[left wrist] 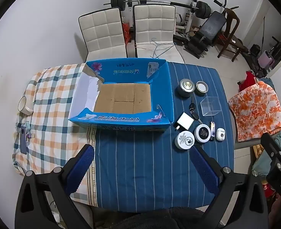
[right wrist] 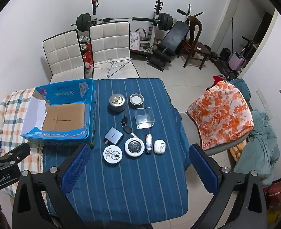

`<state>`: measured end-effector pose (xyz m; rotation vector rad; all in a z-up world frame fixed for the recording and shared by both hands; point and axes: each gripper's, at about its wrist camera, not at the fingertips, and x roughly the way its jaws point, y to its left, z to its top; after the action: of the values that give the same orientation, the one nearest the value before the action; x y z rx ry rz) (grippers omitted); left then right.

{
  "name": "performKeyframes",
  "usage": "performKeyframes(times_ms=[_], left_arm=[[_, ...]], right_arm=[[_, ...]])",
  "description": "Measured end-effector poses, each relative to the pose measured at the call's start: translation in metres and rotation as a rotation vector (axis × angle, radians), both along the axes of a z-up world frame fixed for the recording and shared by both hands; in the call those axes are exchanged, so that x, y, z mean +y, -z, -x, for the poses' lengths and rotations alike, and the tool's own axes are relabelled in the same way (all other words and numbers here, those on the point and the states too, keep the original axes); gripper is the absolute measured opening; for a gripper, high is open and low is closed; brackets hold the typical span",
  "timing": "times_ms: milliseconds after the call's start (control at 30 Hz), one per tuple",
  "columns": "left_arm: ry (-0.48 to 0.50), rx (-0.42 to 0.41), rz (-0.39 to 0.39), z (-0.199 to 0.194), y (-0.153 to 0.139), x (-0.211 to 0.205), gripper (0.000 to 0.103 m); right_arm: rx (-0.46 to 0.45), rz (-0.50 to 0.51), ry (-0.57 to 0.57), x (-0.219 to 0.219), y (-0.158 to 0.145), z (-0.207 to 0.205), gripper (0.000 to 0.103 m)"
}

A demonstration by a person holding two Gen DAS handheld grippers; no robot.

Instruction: Organize rigid objects

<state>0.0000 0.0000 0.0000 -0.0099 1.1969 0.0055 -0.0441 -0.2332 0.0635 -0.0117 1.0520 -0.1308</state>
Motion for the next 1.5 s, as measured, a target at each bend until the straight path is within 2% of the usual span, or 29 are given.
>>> performKeyframes(times_ms=[1067,1500], left_arm=[[0.002,-0.002,-0.027,0.000,0.000,0.010,0.103],[0.011,0.035,-0.035,0.000,0.009,0.006,0.103]], right_arm=[[0.000,0.002,0.002,-0.004,0.008,-0.009,0.103],[0.021,-0.001,0.009,-0.006,0.016,-0.010,0.103]])
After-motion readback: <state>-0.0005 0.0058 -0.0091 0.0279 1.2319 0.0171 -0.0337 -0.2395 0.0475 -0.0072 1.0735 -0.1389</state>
